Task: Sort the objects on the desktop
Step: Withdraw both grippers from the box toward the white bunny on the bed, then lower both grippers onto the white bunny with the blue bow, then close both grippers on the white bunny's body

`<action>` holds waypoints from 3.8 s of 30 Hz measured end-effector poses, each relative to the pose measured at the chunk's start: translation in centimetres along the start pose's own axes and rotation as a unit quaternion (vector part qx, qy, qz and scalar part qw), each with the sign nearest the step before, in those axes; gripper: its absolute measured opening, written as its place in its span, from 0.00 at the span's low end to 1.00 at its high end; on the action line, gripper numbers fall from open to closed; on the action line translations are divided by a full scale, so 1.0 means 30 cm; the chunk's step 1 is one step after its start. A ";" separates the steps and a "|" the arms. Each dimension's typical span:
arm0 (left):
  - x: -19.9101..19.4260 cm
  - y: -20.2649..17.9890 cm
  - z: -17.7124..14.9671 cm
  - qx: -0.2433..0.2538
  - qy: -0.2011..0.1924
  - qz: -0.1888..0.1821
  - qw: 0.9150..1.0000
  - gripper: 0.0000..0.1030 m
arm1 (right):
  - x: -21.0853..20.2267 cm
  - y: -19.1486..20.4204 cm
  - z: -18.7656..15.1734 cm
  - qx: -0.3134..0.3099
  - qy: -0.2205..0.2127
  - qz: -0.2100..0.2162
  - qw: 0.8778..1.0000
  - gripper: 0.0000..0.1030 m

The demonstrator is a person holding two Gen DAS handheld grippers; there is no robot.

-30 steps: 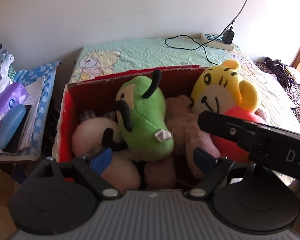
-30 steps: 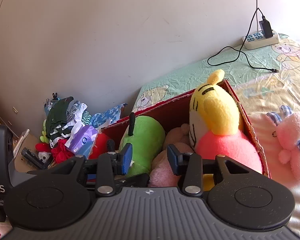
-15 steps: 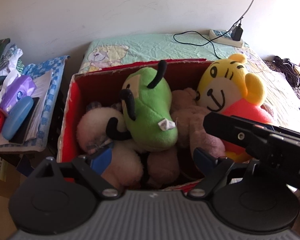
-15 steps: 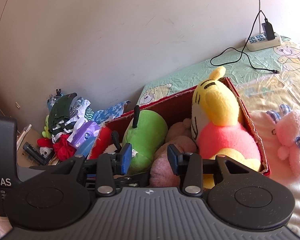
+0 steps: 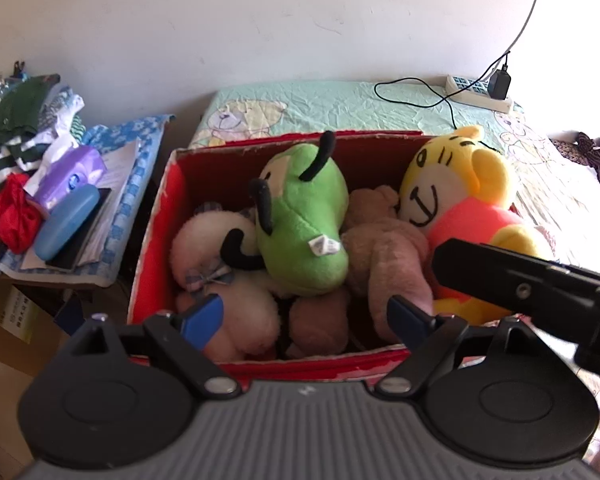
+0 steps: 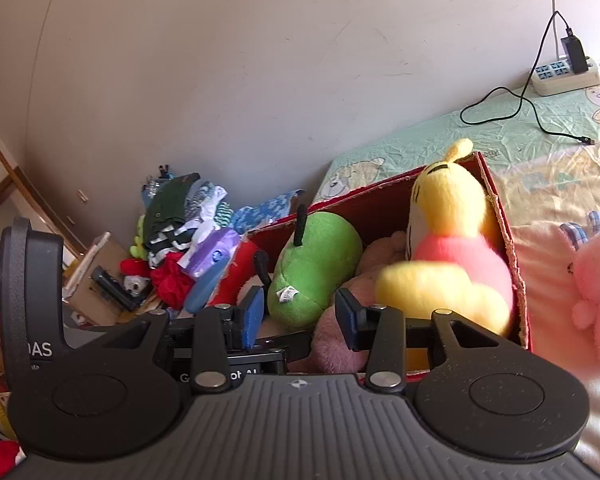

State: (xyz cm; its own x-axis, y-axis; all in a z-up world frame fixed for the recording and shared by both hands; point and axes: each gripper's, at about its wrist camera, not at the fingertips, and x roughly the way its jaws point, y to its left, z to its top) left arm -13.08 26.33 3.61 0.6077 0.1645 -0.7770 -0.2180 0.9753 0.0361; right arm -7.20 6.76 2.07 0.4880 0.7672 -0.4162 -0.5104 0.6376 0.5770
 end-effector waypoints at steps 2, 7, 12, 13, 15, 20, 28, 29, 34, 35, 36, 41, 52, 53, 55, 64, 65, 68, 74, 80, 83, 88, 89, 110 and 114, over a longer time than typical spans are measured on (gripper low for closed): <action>-0.013 -0.022 0.000 0.001 -0.003 0.010 1.000 0.86 | -0.019 -0.013 0.004 0.001 0.000 0.015 1.000 0.42; -0.068 -0.070 0.019 0.006 -0.022 0.023 0.999 0.86 | -0.080 -0.036 0.018 -0.005 -0.010 0.047 0.999 0.42; -0.131 -0.138 0.056 0.010 -0.050 0.011 0.999 0.86 | -0.158 -0.083 0.051 0.003 -0.033 0.070 0.997 0.43; -0.140 -0.160 0.064 0.012 -0.054 0.003 0.998 0.86 | -0.176 -0.095 0.057 0.003 -0.038 0.070 0.997 0.43; -0.154 -0.209 0.073 0.019 -0.064 -0.013 0.998 0.86 | -0.211 -0.120 0.068 0.003 -0.048 0.068 0.996 0.43; -0.155 -0.364 0.084 0.053 -0.074 -0.056 0.994 0.86 | -0.284 -0.222 0.093 0.031 -0.066 0.055 0.996 0.44; -0.090 -0.596 0.066 0.093 -0.056 -0.115 0.987 0.86 | -0.411 -0.428 0.111 0.087 -0.086 -0.013 0.992 0.44; -0.076 -0.621 0.061 0.094 -0.049 -0.122 0.987 0.86 | -0.425 -0.452 0.110 0.092 -0.086 -0.020 0.992 0.44; -0.003 -0.732 0.027 0.097 -0.018 -0.150 0.984 0.86 | -0.472 -0.556 0.110 0.116 -0.080 -0.056 0.988 0.44; 0.013 -0.752 0.020 0.101 -0.014 -0.155 0.983 0.86 | -0.477 -0.576 0.107 0.120 -0.077 -0.063 0.988 0.44; 0.035 -0.770 0.016 0.103 -0.010 -0.156 0.982 0.86 | -0.477 -0.596 0.106 0.123 -0.072 -0.070 0.987 0.44; 0.137 -0.802 0.010 0.073 0.019 -0.168 0.983 0.86 | -0.468 -0.695 0.093 0.151 -0.044 -0.089 0.984 0.44; 0.277 -0.794 0.045 0.012 0.050 -0.154 0.987 0.86 | -0.388 -0.846 0.110 0.188 0.009 -0.078 0.979 0.45; 0.286 -0.799 0.047 0.013 0.049 -0.152 0.987 0.86 | -0.372 -0.856 0.116 0.189 0.014 -0.075 0.979 0.46; 0.307 -0.808 0.052 0.015 0.050 -0.145 0.988 0.84 | -0.341 -0.876 0.125 0.191 0.025 -0.071 0.979 0.48; 0.417 -0.798 0.067 -0.011 0.080 -0.135 0.988 0.76 | -0.215 -0.935 0.143 0.191 0.084 -0.043 0.977 0.48; 0.424 -0.799 0.069 -0.010 0.081 -0.135 0.988 0.75 | -0.204 -0.939 0.143 0.191 0.089 -0.040 0.977 0.48; 0.444 -0.799 0.075 -0.011 0.085 -0.132 0.988 0.70 | -0.172 -0.951 0.146 0.189 0.104 -0.030 0.976 0.48; 0.475 -0.793 0.080 -0.017 0.094 -0.128 0.987 0.70 | -0.109 -0.967 0.155 0.185 0.123 -0.007 0.975 0.53; 0.492 -0.795 0.085 -0.014 0.098 -0.122 0.988 0.70 | -0.054 -0.999 0.145 0.221 0.139 0.037 0.965 0.55; 0.495 -0.798 0.088 -0.011 0.098 -0.119 0.988 0.70 | -0.039 -1.013 0.134 0.242 0.146 0.048 0.958 0.56; 0.486 -0.801 0.085 -0.004 0.094 -0.125 0.988 0.70 | -0.039 -1.019 0.133 0.245 0.148 0.053 0.957 0.56; 0.483 -0.803 0.084 -0.002 0.093 -0.127 0.988 0.70 | -0.039 -1.019 0.134 0.243 0.149 0.053 0.957 0.56; 0.294 -0.878 0.015 0.072 0.059 -0.219 0.971 0.70 | -0.229 -0.959 0.109 0.239 0.144 0.008 0.960 0.48; 0.256 -0.872 -0.006 0.080 0.056 -0.229 0.969 0.70 | -0.288 -0.917 0.095 0.233 0.123 0.002 0.965 0.48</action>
State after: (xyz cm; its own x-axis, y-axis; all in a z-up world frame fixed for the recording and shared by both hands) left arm -2.83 2.05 -3.41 0.5245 -0.2990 -0.7972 0.1808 0.9541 -0.2389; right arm 4.63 -17.61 -8.20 0.2740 0.7991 -0.5351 -0.1097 0.5787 0.8081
